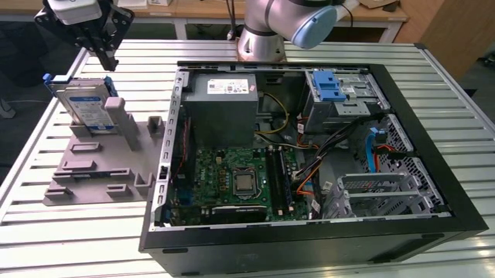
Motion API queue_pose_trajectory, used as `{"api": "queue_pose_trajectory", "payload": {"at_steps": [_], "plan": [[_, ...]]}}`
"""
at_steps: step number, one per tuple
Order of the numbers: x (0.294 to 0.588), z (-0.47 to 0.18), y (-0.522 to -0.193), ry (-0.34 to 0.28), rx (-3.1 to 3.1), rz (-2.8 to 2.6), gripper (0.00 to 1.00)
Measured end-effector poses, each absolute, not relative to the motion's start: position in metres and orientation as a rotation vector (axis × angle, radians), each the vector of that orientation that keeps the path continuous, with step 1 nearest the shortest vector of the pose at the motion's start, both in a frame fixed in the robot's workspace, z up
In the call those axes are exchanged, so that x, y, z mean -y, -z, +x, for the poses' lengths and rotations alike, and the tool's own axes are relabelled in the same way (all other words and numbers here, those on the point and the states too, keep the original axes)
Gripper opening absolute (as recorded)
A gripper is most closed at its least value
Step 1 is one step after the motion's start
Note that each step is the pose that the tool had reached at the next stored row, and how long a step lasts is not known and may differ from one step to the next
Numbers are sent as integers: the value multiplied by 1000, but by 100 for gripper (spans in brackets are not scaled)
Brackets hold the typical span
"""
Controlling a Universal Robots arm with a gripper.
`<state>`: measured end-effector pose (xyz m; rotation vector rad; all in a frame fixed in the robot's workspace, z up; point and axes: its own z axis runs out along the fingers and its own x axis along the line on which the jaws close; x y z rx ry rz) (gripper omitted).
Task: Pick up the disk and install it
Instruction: 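Reach for the disk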
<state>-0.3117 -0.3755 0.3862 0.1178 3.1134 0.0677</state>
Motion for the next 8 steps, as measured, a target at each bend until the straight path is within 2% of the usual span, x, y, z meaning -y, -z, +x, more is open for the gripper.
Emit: {"api": "queue_pose_trajectory", "payload": {"at_steps": [8], "plan": [[376,-313,-386,-68,-3113,118,11]]}}
